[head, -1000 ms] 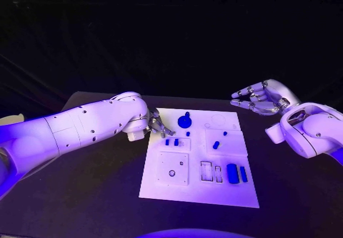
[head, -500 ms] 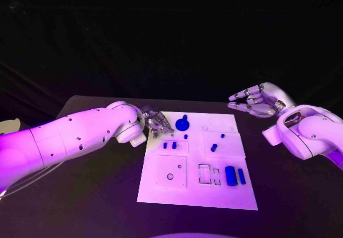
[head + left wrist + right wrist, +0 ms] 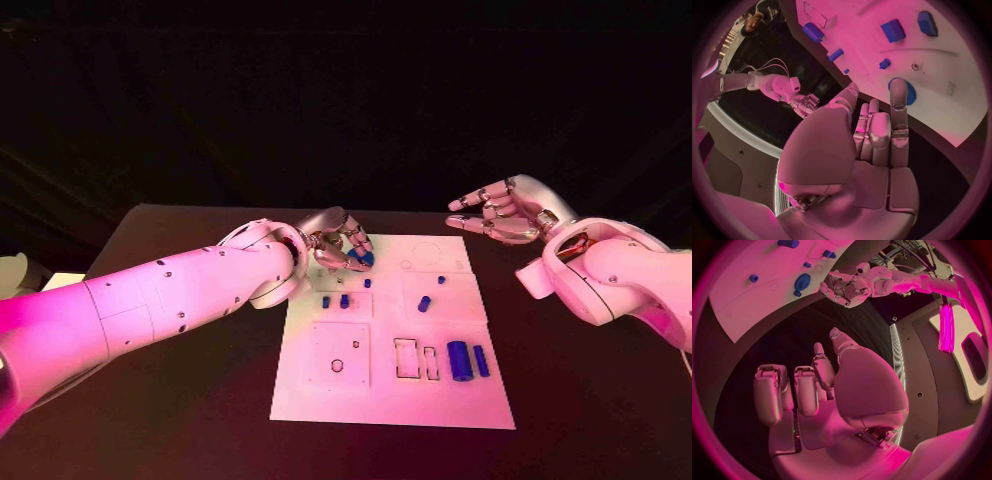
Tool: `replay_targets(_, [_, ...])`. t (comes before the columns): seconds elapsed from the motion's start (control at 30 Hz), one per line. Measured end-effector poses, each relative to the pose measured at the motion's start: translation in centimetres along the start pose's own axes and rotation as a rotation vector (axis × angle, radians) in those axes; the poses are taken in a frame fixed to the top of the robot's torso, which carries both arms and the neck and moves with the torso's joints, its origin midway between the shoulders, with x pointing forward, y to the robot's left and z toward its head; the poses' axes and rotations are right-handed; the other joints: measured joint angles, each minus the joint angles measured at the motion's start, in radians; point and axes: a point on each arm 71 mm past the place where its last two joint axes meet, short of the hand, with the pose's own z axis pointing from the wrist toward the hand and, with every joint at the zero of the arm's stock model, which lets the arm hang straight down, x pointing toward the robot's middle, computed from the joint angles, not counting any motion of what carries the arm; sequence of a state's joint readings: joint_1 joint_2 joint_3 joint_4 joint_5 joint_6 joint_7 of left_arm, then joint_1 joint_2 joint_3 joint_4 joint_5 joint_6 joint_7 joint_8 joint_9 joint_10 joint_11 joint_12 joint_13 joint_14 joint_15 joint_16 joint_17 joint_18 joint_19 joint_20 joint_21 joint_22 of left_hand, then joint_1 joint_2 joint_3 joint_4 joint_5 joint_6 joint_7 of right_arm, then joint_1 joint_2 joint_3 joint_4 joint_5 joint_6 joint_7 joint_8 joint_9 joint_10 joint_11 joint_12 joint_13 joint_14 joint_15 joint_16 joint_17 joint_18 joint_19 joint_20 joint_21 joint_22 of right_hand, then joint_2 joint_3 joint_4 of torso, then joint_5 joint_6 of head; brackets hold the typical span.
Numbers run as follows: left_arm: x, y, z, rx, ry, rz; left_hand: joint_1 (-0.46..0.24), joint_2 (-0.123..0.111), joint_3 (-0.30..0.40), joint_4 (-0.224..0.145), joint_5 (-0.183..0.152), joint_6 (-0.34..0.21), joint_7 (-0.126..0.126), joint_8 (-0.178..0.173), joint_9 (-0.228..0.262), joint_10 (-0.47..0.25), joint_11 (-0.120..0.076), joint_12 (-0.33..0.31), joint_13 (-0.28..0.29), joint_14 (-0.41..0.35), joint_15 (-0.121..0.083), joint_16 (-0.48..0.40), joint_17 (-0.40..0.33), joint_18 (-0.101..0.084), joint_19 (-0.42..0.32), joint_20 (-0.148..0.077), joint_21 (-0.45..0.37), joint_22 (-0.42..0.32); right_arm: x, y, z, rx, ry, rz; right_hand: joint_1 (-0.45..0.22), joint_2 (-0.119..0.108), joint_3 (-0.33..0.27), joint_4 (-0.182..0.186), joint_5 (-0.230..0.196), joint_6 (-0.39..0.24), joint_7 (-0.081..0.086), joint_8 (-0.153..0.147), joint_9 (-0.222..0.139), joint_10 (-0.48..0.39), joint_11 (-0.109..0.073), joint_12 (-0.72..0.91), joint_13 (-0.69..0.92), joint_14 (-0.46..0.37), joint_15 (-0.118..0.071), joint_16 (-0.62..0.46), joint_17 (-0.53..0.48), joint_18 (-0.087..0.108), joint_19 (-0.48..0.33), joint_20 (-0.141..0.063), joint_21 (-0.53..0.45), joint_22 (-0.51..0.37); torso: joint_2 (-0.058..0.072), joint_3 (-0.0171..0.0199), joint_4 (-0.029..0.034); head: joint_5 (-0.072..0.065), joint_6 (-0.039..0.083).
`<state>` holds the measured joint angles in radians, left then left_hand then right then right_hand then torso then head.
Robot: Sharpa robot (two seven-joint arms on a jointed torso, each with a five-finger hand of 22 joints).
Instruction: Assemble the parts on the task board
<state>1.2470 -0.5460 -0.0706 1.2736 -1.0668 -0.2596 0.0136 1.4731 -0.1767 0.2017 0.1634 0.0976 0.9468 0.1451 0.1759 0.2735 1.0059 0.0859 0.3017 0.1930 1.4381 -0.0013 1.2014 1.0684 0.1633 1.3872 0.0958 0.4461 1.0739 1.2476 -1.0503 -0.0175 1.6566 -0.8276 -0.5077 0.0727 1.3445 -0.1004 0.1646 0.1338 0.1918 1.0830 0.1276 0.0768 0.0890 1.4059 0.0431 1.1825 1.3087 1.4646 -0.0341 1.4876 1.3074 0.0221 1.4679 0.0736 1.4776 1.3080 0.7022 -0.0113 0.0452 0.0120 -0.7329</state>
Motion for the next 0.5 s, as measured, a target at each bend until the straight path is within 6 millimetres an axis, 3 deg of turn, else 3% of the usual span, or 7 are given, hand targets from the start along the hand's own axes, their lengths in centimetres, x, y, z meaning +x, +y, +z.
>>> replay_targets(0.2, [0.8, -0.7, 1.0, 0.027, 0.031, 0.126, 0.019, 0.019, -0.001, -0.021, 0.007, 0.045, 0.001, -0.014, -0.03, -0.025, 0.007, -0.035, -0.039, 0.013, 0.0, 0.054, 0.049, 0.0, 0.03, 0.001, 0.07, 0.03, 0.2, 0.1, 0.1, -0.003, 0.004, 0.003, 0.007, 0.007, -0.013, 0.0, 0.006, -0.002, -0.002, 0.0, 0.002, -0.047, -0.003, -0.115, -0.005, 0.0, 0.0, -0.008, 0.0, 0.0, 0.0, 0.0, -0.008, 0.0, 0.001, 0.0002, 0.0001, 0.0, -0.005])
replay_targets(0.27, [1.0, -0.9, 1.3, 0.028, 0.047, 0.156, 0.019, 0.019, -0.004, -0.029, 0.007, 0.054, -0.001, -0.024, -0.045, -0.016, 0.004, -0.035, -0.051, 0.024, 0.003, 0.095, 0.094, 0.0, 0.054, 0.0, 0.145, 0.063, 0.3, 0.1, 0.1, -0.005, 0.005, 0.004, 0.012, 0.012, -0.014, 0.002, 0.006, -0.002, -0.002, 0.0, 0.002, -0.058, -0.004, -0.15, -0.025, 0.0, 0.0, -0.008, 0.0, 0.0, 0.0, 0.0, -0.01, 0.0, 0.001, 0.0007, 0.0002, 0.0, -0.006])
replay_targets(0.37, [1.4, -1.0, 1.7, 0.022, 0.074, 0.199, 0.019, 0.019, -0.002, -0.032, 0.014, 0.059, -0.002, -0.042, -0.064, 0.014, 0.001, -0.035, -0.065, 0.024, 0.003, 0.131, 0.129, -0.016, 0.074, -0.003, 0.264, 0.119, 0.4, 0.2, 0.1, -0.007, 0.007, 0.005, 0.012, 0.012, -0.02, 0.001, 0.006, -0.004, -0.003, 0.0, 0.003, -0.066, -0.005, -0.186, -0.049, 0.0, 0.0, -0.012, 0.0, 0.0, 0.0, 0.0, -0.01, 0.0, 0.001, 0.0007, 0.0003, 0.0, -0.008])
replay_targets(0.43, [1.6, -1.0, 1.8, 0.016, 0.09, 0.221, 0.019, 0.019, -0.002, -0.032, 0.014, 0.063, -0.006, -0.049, -0.073, 0.032, -0.002, -0.035, -0.07, 0.024, 0.003, 0.144, 0.138, -0.039, 0.074, -0.003, 0.345, 0.157, 0.4, 0.3, 0.1, -0.009, 0.008, 0.006, 0.012, 0.012, -0.023, 0.005, 0.006, -0.004, -0.003, 0.0, 0.003, -0.074, -0.003, -0.206, -0.062, 0.0, 0.0, -0.012, 0.0, 0.0, 0.0, 0.0, -0.01, 0.0, 0.001, 0.0006, 0.0004, 0.002, -0.008])
replay_targets(0.5, [1.8, -1.0, 1.9, 0.009, 0.107, 0.241, 0.018, 0.02, -0.005, -0.035, 0.014, 0.066, -0.006, -0.049, -0.079, 0.038, -0.006, -0.035, -0.074, 0.028, -0.001, 0.149, 0.144, -0.039, 0.074, -0.003, 0.389, 0.178, 0.5, 0.3, 0.1, -0.01, 0.009, 0.007, 0.012, 0.012, -0.024, 0.005, 0.006, -0.004, -0.003, 0.0, 0.003, -0.077, -0.005, -0.214, -0.069, 0.0, 0.0, -0.012, 0.0, 0.0, 0.0, 0.0, -0.01, 0.0, 0.001, 0.0006, 0.0007, 0.002, -0.008])
